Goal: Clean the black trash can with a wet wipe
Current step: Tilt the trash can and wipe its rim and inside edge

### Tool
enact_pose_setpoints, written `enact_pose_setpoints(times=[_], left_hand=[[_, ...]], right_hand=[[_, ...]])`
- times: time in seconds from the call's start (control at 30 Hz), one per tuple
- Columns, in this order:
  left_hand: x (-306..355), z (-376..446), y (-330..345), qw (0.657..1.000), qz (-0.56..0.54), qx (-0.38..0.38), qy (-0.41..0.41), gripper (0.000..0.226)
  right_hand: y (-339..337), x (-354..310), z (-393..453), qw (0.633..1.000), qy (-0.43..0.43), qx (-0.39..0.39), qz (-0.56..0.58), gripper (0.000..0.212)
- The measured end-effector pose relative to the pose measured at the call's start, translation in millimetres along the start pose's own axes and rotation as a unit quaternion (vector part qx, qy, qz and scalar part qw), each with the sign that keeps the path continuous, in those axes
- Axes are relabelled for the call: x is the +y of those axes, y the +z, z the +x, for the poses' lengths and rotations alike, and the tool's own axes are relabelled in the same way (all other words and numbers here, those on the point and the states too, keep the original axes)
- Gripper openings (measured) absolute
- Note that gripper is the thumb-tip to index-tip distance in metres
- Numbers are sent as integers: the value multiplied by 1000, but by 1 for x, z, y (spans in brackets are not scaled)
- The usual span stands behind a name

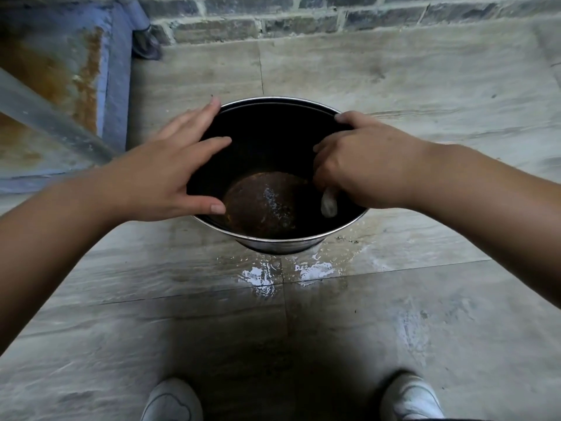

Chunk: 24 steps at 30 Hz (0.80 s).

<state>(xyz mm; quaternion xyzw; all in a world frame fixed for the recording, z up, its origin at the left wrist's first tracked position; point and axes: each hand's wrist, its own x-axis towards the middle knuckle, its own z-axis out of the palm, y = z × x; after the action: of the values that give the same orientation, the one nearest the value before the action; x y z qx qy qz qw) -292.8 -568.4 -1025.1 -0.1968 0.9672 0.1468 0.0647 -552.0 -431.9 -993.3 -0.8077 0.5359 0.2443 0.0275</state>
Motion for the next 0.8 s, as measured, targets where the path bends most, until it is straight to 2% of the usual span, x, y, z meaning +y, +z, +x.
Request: enact_pose_setpoints(times=[0.07,0.13,0.2,0.27,0.33,0.37,0.4,0.43,0.47,0.5,0.53,0.63,0.8], left_hand=[[4,-2,1,999,-16,18,-25,101],[9,-4,1,992,-47,74,-91,97],[7,-7,2,969,-98,141,-176,89],[1,-13,1,939,-148,158,-269,76],[-4,-20,0,905,-221,112,-346,48],[-5,-23,1,889,-270,82,-361,29],[-3,-23,2,872,-316,60,-368,17],[-1,-22,2,858,-353,48,-371,13],[2,-19,1,850,-370,45,-372,16],[5,-15,0,851,-367,49,-373,19],[7,-12,-2,859,-347,53,-372,20],[9,-4,-6,888,-263,49,-373,21],[-6,18,-17,902,-183,50,-388,17]], right_hand=[[-1,3,-5,999,0,29,40,30],[-3,8,-14,986,17,108,124,34],[-1,13,-26,954,83,188,220,38],[7,19,-38,918,161,245,267,40],[19,25,-47,883,280,204,316,43],[23,25,-50,855,332,140,373,45],[26,23,-51,803,359,70,471,43],[28,18,-51,731,365,15,577,36],[32,14,-49,668,360,-9,652,25],[35,12,-46,640,349,-4,685,16],[38,11,-42,643,344,12,684,11],[39,14,-31,687,351,55,634,13],[35,37,-9,727,346,42,592,17]])
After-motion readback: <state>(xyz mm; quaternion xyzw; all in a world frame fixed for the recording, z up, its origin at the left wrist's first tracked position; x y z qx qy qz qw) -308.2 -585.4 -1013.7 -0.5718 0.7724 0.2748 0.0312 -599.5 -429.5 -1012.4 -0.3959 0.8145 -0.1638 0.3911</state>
